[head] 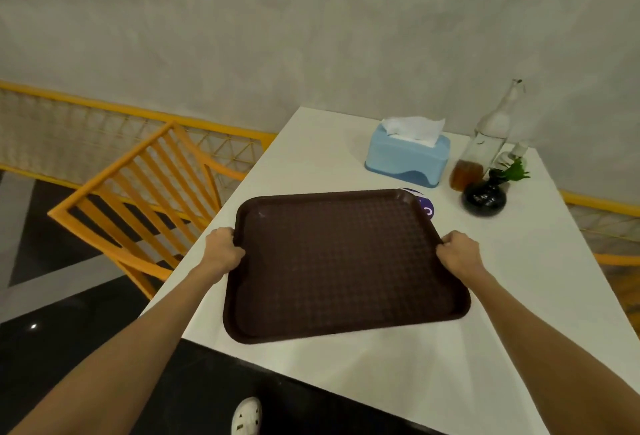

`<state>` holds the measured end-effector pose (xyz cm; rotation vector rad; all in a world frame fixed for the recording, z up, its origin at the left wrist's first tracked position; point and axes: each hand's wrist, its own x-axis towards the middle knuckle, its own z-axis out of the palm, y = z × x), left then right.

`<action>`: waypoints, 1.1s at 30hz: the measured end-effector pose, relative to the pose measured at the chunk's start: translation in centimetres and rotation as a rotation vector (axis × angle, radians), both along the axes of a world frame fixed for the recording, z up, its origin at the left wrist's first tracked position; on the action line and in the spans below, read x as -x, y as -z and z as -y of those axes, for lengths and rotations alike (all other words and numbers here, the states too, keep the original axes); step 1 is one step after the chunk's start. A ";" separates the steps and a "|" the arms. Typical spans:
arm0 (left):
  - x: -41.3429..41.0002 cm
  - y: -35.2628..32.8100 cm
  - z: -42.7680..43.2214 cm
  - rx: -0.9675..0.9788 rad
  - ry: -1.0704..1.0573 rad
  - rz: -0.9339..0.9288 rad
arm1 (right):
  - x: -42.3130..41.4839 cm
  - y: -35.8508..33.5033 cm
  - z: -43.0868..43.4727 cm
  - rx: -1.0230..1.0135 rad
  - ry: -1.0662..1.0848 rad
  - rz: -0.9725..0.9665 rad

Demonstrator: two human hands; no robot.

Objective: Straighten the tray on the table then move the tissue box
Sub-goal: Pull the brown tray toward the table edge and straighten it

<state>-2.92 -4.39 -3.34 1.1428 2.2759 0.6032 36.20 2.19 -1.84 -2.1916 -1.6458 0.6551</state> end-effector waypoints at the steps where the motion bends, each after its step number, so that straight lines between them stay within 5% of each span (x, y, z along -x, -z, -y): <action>1: 0.5 -0.1 -0.6 -0.005 0.020 -0.005 | 0.3 0.0 -0.2 -0.005 0.013 -0.013; 17: 7.7 -1.7 -14.4 -0.032 0.302 0.042 | 5.8 2.3 -4.4 0.072 0.339 -0.042; 33: 9.6 -1.5 -18.5 -0.028 0.349 0.135 | 8.4 1.8 -4.9 0.050 0.406 0.070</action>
